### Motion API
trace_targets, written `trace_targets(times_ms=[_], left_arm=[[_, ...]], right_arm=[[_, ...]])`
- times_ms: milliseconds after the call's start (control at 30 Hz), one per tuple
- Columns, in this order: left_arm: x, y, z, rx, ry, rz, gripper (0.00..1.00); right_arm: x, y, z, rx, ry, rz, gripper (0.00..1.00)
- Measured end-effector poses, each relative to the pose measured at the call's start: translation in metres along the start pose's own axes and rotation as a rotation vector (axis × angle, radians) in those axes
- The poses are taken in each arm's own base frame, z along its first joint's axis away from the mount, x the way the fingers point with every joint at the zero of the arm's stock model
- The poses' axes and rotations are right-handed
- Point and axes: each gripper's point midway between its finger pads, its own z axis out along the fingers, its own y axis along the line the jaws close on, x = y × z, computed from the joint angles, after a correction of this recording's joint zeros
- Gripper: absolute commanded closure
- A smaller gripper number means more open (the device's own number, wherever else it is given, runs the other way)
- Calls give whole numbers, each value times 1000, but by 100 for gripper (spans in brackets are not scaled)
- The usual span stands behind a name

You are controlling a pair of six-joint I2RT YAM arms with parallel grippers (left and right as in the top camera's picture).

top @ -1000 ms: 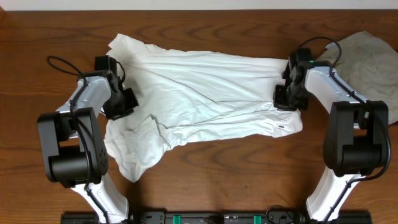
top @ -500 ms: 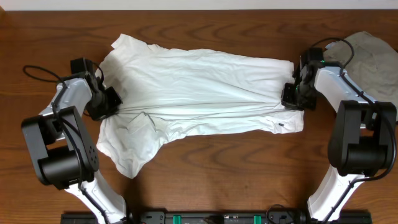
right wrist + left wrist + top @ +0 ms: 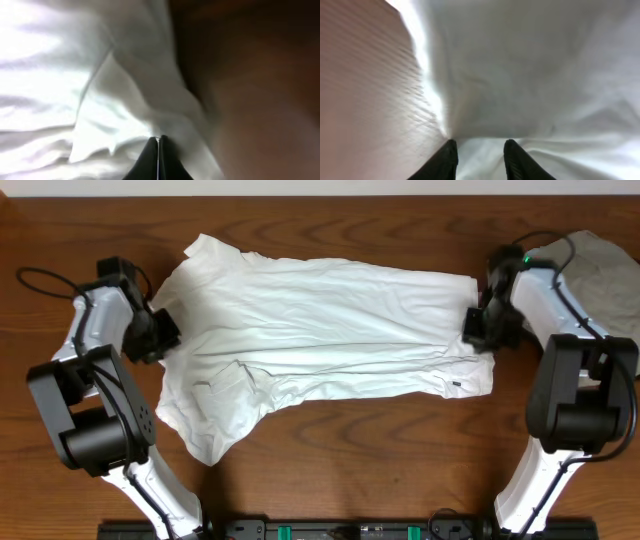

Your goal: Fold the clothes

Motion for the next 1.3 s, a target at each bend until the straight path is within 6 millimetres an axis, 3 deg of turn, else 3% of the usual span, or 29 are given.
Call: trace_targets(times_ms=[100,167,200,267,333,567,667,733,800,867,1033,1300], left_arm=[[-6,-2,-18,-4,-4,-1,64],[-12,-5,-29,1,-16,0,64],[-14,-7,-35,7,-21,1,64],[-14,-11,-44,29,-28,2,63],[-8,-17,-58,71,-30,4,63],[35,-34,-128,216,-23,13,58],[55,-33,-148,234,-7,15,49],[66,-31,-154,236,18,10,48],[80,-29,-156,229,68,3,47],[89,-27,-156,221,105,6,47],[108,-26,-148,206,176,54,46],[135,-18,-99,188,262,71,46]], right_arm=[[-13,-2,-31,9,-33,13,83],[-17,-2,-49,6,-51,21,68],[-17,-3,-57,7,-54,21,56],[-13,-4,-73,7,-54,23,18],[-3,-7,-88,10,-42,17,8],[52,-17,-132,3,38,3,9],[70,-19,-144,2,61,-17,10],[74,-15,-150,-5,46,-38,10],[79,-9,-153,-11,36,-73,9],[87,-3,-153,-13,39,-96,1],[113,9,-146,-1,77,-160,2],[112,15,-116,5,87,-169,1]])
